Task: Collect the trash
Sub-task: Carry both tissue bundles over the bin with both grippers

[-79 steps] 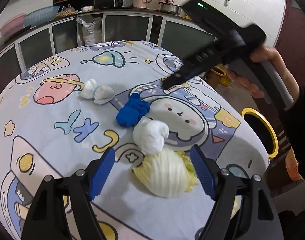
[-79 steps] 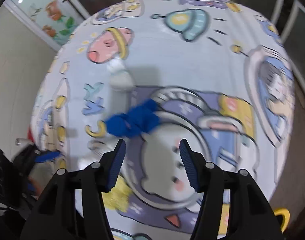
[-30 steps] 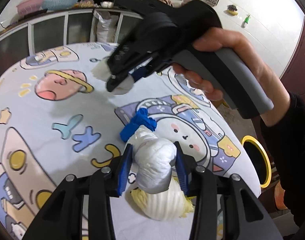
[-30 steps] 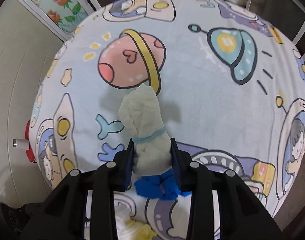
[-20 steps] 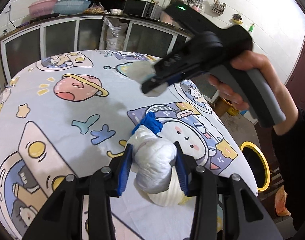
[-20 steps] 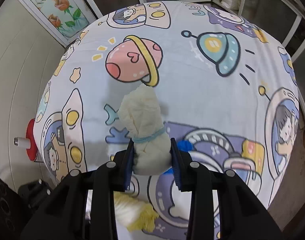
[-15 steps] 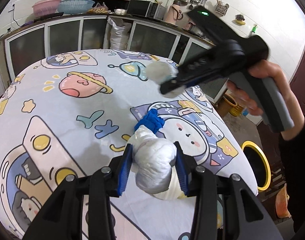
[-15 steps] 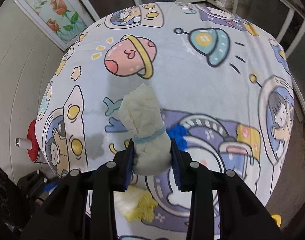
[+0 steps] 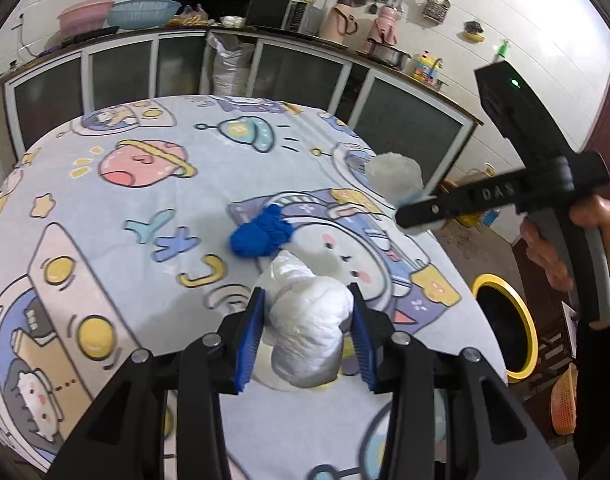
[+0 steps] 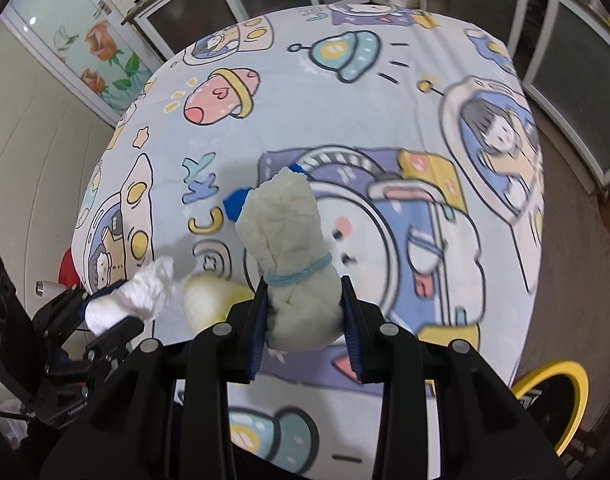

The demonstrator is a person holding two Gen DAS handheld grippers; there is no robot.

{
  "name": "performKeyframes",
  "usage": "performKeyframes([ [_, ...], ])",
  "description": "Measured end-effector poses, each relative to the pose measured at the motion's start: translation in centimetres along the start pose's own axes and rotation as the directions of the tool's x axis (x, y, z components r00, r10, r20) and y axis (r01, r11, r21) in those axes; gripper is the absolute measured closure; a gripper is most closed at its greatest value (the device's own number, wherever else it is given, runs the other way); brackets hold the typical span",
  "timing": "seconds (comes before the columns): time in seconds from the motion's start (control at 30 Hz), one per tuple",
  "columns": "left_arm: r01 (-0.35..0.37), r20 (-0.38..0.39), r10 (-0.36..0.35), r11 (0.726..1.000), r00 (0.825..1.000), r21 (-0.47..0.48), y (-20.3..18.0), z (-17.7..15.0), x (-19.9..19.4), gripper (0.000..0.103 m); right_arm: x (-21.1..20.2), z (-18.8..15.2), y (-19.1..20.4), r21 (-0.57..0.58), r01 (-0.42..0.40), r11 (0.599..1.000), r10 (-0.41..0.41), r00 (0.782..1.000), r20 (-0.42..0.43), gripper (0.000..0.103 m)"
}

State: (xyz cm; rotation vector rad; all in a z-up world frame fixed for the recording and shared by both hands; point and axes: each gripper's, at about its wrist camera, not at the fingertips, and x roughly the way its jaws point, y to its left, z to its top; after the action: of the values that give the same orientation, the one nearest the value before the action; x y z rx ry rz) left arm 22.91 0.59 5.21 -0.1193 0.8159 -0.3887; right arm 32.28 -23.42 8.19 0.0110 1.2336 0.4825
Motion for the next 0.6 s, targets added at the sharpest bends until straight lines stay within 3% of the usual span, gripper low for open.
performKeyframes([
  [0.23,0.045,-0.018,-0.044,0.996,0.999,0.078,-5.3,0.4,1.4,0.065,-2.1,-4.9,-3.4,0.051,0.004,0.999,-0.005,1.000,0.020,0.071],
  [0.6,0.116,-0.034,-0.112,0.970,0.993,0.216,-14.6,2.0,3.8,0.065,-7.6,-12.1,-12.3,0.218,0.034,0.975,-0.060,0.991,0.117,0.071],
])
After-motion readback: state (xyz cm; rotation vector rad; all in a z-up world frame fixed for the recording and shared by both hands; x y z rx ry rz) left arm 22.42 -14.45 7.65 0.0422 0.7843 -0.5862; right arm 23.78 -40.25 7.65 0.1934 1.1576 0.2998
